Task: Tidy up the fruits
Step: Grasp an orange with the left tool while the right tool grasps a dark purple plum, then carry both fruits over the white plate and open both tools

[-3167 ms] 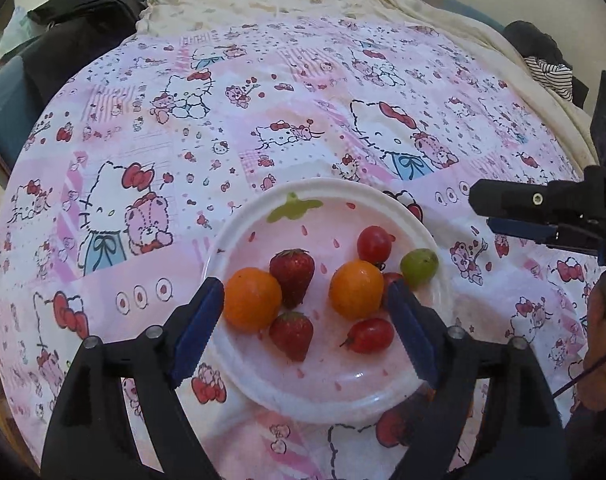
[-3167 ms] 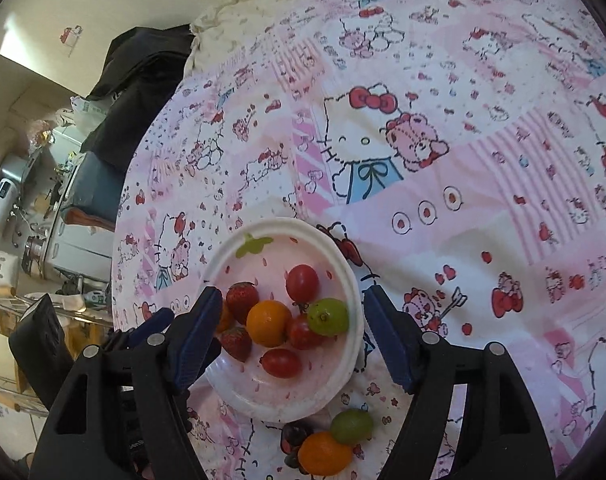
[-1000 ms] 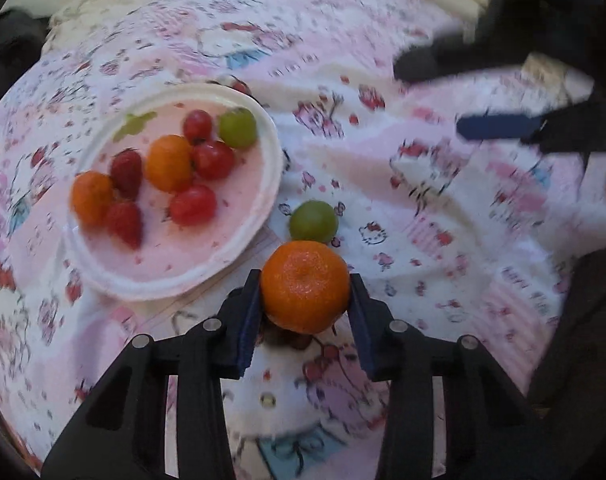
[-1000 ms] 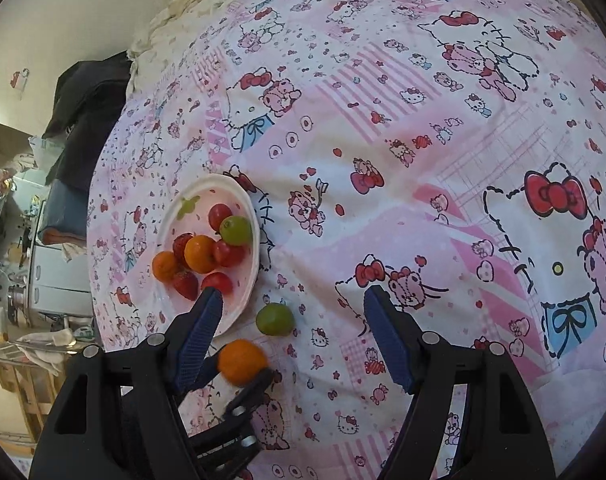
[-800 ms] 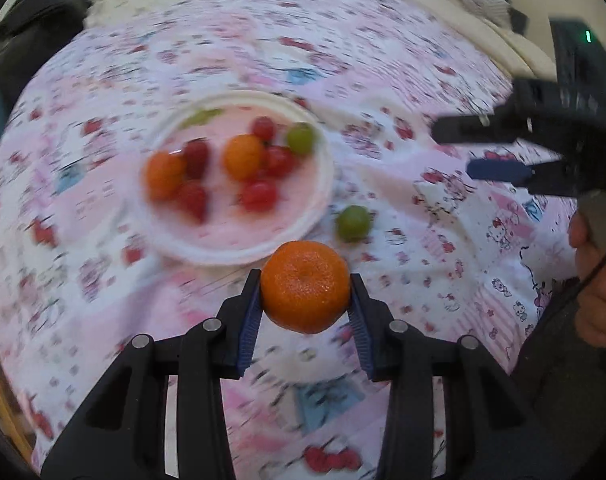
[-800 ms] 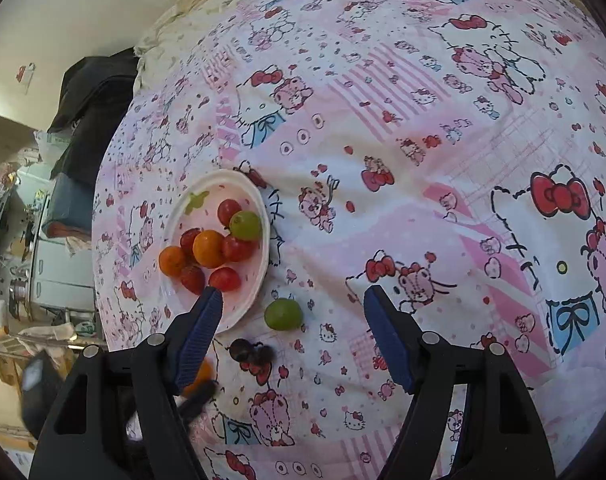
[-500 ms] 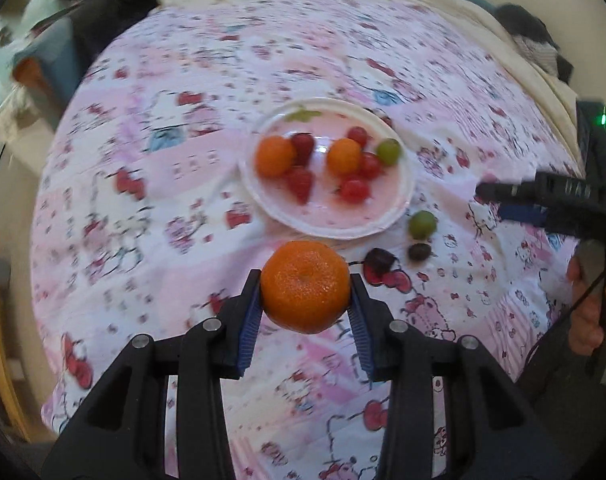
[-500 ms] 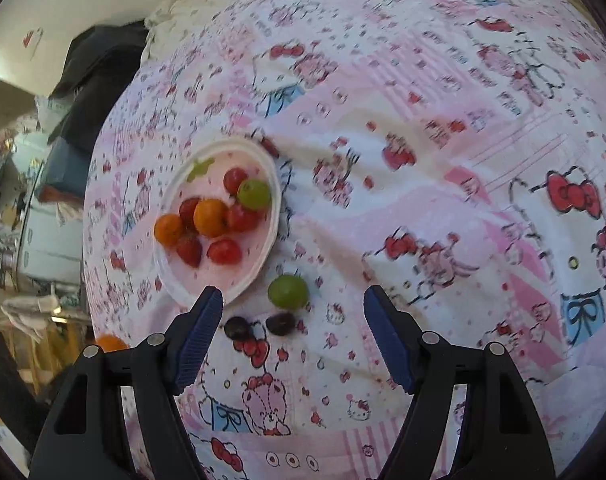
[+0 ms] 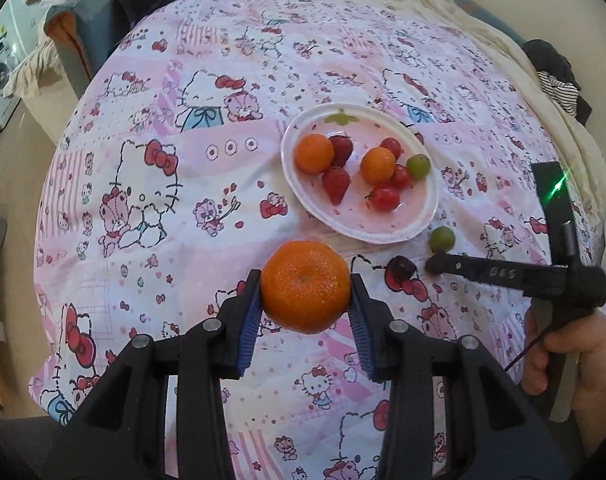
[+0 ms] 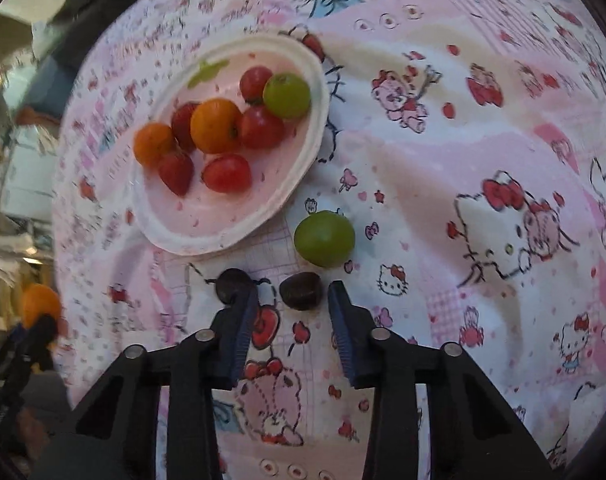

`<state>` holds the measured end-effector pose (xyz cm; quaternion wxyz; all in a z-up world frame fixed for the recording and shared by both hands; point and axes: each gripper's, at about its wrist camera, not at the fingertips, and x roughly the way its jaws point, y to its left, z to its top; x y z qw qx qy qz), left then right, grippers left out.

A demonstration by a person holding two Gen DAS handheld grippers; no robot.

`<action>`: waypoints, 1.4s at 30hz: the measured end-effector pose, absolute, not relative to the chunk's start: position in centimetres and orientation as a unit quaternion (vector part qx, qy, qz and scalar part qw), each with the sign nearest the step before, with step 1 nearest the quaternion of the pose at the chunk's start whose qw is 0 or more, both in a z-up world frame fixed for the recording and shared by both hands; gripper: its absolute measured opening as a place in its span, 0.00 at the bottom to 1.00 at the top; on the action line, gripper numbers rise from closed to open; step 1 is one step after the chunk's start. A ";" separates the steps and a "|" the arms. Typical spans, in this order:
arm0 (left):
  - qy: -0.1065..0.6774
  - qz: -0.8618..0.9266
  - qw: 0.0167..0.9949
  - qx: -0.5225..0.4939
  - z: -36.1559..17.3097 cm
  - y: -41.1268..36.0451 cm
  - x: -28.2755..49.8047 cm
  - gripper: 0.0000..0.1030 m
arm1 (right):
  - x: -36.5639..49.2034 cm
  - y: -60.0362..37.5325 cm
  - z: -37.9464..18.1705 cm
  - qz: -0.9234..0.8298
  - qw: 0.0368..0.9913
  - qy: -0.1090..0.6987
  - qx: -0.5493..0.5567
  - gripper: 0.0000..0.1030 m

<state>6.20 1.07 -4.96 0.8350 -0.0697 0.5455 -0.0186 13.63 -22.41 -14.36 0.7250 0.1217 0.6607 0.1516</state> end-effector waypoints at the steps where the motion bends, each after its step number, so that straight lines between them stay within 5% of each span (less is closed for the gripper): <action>1: 0.548 -0.017 0.833 -0.075 -5.1 1.2 6.3 0.36 | 13.7 -21.9 -14.7 0.149 0.725 0.664 0.104 0.35; 9: 0.546 -0.014 0.834 -0.081 -5.2 1.4 6.5 0.36 | 13.4 -19.9 -15.6 0.161 0.735 0.658 0.025 0.25; 18: 0.545 0.010 0.835 -0.073 -5.8 2.2 6.9 0.36 | 12.1 -21.4 -13.0 0.195 0.736 0.643 0.091 0.25; 27: 0.503 0.020 0.861 -0.072 -3.5 3.1 7.9 0.36 | 13.7 -25.7 -6.1 0.238 0.785 0.526 0.222 0.25; 42: 0.479 -0.008 0.877 -0.032 -2.2 0.3 15.0 0.36 | 19.9 -24.8 -5.3 0.254 0.793 0.510 0.214 0.25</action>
